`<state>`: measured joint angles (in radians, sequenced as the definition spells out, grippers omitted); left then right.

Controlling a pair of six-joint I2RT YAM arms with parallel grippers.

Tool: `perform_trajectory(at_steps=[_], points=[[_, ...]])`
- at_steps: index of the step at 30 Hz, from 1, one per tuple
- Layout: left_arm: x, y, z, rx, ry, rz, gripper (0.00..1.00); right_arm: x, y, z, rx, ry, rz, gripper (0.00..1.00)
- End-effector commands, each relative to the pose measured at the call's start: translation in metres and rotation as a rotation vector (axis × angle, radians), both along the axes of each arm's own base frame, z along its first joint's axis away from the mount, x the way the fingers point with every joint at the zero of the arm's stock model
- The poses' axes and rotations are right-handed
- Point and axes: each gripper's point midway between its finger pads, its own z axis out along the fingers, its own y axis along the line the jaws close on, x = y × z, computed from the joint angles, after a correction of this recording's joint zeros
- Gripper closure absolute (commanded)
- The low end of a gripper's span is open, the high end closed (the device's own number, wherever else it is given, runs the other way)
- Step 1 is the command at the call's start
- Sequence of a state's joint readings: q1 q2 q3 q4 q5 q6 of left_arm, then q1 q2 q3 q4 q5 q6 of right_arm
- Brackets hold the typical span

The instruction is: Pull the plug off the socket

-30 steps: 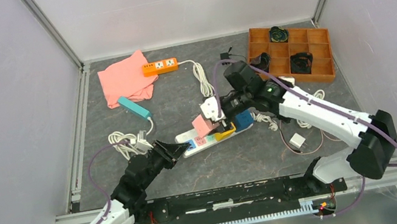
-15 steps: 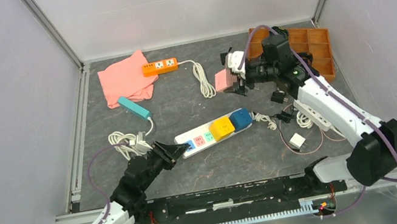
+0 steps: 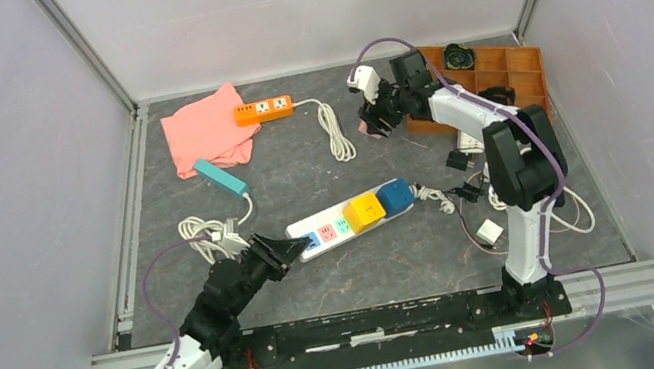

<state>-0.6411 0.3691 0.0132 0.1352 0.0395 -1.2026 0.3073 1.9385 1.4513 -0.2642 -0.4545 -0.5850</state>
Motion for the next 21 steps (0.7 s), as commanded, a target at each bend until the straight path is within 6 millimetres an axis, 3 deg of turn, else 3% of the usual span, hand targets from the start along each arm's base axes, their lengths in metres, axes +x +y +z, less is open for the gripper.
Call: perform_trajectory(at_steps=[1, 15, 17, 20, 21], points=[[0.006, 0.008, -0.01, 0.066, -0.031, 0.033, 0.98, 0.036, 0.001, 0.024, -0.008, -0.086, -0.066, 0.84], [0.002, 0.004, -0.009, 0.061, -0.03, 0.001, 0.98, 0.051, -0.013, -0.019, -0.103, -0.043, -0.133, 0.43], [0.002, 0.004, -0.009, 0.062, -0.029, -0.001, 0.98, 0.052, -0.014, -0.016, -0.101, -0.046, -0.139, 0.29], [0.001, 0.003, -0.008, 0.059, -0.032, -0.005, 0.98, 0.05, -0.011, 0.006, -0.072, -0.072, -0.13, 0.03], [0.001, 0.003, -0.008, 0.06, -0.031, -0.005, 0.98, 0.049, -0.01, 0.017, -0.058, -0.086, -0.13, 0.02]])
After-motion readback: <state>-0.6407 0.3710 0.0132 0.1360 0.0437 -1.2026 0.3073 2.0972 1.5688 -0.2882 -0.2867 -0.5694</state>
